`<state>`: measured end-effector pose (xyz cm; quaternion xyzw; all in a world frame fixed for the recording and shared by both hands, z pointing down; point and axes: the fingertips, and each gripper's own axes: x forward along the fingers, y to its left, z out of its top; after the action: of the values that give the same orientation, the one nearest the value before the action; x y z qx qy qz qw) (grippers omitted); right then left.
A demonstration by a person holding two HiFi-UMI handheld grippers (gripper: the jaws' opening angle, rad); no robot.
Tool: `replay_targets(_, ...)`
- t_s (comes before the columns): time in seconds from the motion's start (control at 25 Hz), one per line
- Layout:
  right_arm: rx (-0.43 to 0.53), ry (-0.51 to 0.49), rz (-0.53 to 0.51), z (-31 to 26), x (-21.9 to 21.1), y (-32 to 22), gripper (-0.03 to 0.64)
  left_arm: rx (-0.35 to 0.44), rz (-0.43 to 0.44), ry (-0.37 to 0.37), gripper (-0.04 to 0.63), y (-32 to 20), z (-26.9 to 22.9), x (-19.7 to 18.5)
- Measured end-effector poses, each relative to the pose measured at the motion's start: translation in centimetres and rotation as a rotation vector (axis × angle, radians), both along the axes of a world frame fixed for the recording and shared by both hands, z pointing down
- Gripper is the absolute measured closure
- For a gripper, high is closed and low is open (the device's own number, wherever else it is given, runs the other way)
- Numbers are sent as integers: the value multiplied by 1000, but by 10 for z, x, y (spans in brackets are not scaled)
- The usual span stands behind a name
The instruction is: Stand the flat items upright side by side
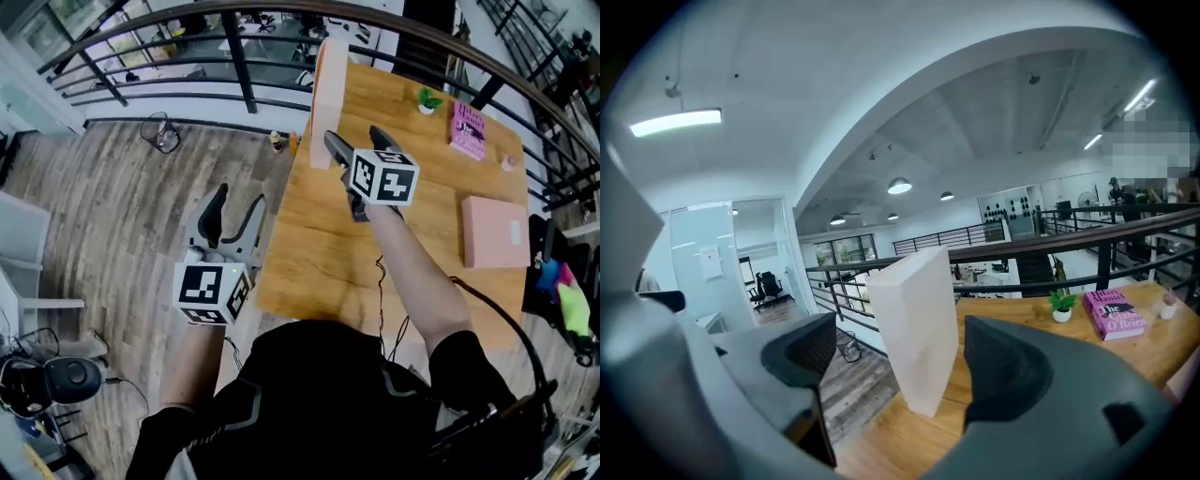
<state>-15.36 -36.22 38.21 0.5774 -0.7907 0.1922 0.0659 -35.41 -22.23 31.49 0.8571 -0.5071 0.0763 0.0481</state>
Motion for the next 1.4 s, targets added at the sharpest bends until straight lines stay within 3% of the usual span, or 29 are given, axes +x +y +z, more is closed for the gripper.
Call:
replay_targets(0.36, 134, 50, 6, -74, 99, 95, 197, 58, 191, 27, 322, -3, -28, 99)
replay_targets(0.64, 212, 97, 5, -118, 160, 163, 236, 98, 331, 78, 324, 16, -54, 181)
replay_targets(1.12, 256, 179, 172, -156, 261, 248, 239, 113, 501, 133, 333, 38, -73, 280)
replay_targets(1.4, 261, 272, 307, -159, 304, 293, 238, 68, 633, 159, 311, 45, -70, 325)
